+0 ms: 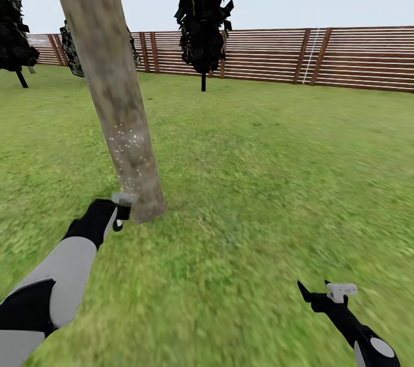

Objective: In the garden, pick up the pesticide atomizer on the floor and spray pesticide onto both trees until each tree trunk is fully covered.

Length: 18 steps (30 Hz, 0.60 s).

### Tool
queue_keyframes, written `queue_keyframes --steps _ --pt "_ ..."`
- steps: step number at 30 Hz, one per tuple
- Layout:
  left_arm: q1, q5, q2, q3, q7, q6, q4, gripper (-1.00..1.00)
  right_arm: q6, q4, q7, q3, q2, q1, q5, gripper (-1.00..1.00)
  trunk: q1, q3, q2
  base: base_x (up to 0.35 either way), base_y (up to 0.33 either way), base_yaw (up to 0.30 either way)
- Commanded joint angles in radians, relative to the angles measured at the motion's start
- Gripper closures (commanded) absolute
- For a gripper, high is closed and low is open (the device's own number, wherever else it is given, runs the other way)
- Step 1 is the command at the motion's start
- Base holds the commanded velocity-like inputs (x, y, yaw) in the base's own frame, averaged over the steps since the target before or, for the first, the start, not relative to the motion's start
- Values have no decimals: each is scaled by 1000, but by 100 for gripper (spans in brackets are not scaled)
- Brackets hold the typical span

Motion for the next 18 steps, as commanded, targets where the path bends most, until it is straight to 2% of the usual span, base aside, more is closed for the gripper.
queue_keyframes --steps 1,5,7,13,18 --pt "33 -5 -1 6 1 -5 -6 100 -6 1 6 -5 1 -1 10 -100 0 -1 0 0 0 0" --pt "132 -2 0 16 -8 -20 -7 100 -6 0 6 -5 0 -1 13 -100 0 -1 0 10 0 0" --pt "159 -2 -1 22 -9 -46 -1 100 -6 0 7 -6 -3 -1 13 -100 0 -1 0 138 -60 0" --pt "181 2 -1 26 -4 -79 5 100 -7 2 5 -6 -10 -1 14 -100 0 -1 0 240 -142 0" --pt "183 37 -6 26 5 -82 8 100 -8 0 3 -6 -10 -1 13 -100 0 -1 0 257 -156 0"
